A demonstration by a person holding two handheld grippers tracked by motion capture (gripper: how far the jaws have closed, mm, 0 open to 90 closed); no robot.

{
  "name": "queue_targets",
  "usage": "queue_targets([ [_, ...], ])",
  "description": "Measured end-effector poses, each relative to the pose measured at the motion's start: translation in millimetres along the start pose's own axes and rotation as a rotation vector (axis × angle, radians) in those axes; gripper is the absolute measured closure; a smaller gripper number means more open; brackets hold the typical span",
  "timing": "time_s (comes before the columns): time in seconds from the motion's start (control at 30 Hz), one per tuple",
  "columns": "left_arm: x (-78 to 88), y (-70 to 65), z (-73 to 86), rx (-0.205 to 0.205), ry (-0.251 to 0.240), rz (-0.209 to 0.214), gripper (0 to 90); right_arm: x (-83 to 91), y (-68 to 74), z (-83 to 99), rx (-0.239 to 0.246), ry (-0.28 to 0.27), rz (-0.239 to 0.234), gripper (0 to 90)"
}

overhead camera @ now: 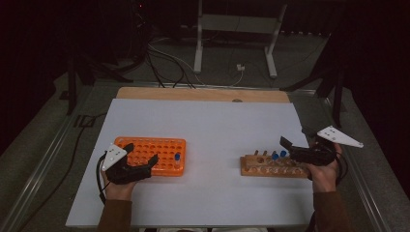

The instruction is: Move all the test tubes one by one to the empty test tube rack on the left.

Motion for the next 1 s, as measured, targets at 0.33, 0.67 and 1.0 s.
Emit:
queue_targets([
  [0.33, -2.0, -0.5, 2.3, 0.002, 0.009, 0.000, 0.6, 19.0, -31.0, 27.9, -0.034, 0.021, 0.045, 16.2],
  [0.67, -2.0, -0.8, 3.4, 0.004, 0.012, -0.003, 0.6, 30.8, -34.5, 51.5, -0.007, 0.047, 0.031, 44.7],
  [1.0, -2.4, -1.9, 4.4, 0.002, 0.016, -0.001, 0.6, 29.5, -34.1, 68.3, 0.011, 0.070, 0.024, 62.1],
])
Point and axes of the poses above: each handheld gripper's, and its own axes: x roughly backward along the jaws, z roughly out of its underside, y roughly to its left, the point moved 10 cm from there along -x, roughly forward along the jaws, and after that the axes turned 8 degrees about y, right-handed, at the moved point
